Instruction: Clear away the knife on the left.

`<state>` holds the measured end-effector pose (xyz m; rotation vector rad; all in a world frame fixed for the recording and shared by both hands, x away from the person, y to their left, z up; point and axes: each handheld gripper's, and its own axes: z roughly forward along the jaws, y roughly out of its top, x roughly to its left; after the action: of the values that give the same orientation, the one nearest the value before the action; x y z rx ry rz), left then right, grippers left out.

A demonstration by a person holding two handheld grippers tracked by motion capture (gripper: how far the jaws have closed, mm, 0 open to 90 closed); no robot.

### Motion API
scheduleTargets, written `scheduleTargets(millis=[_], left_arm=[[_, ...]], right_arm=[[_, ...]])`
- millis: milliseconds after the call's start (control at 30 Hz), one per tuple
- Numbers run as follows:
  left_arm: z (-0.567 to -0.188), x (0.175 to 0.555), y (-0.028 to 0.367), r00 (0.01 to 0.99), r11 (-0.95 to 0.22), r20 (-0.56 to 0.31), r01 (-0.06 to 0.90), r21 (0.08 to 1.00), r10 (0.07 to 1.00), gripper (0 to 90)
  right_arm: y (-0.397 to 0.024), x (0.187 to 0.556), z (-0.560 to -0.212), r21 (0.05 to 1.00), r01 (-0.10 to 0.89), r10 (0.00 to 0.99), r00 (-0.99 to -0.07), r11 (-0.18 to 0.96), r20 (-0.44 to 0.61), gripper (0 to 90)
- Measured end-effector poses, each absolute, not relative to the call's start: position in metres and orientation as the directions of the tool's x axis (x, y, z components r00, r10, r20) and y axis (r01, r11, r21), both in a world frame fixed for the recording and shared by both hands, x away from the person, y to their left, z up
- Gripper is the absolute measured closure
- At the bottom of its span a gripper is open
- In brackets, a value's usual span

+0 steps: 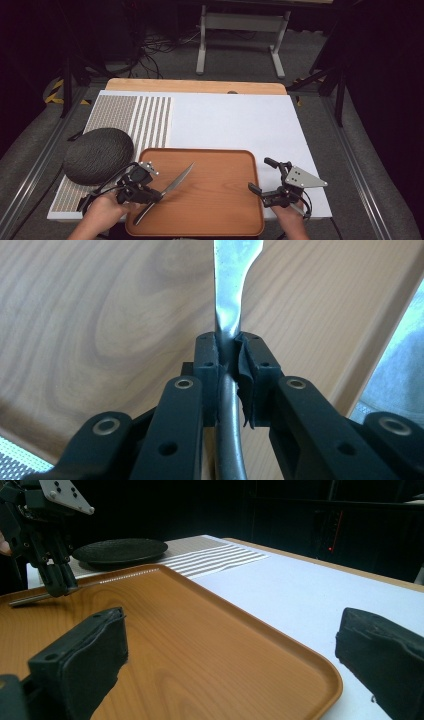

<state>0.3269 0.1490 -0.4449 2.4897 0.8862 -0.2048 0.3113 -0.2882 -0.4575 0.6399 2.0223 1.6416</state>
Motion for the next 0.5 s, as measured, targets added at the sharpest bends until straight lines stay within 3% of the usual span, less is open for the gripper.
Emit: scheduleTargets(millis=[500], left_arm=[[-0.4524, 0.3267, 0.1437, 0.775, -0.693, -0.274, 0.632, 0.347, 0.569, 79.5]], right_arm=[[-0.2884, 0.3111, -0.4571, 0.981, 0.069, 0.611, -0.790, 0.181, -0.057, 1.1]])
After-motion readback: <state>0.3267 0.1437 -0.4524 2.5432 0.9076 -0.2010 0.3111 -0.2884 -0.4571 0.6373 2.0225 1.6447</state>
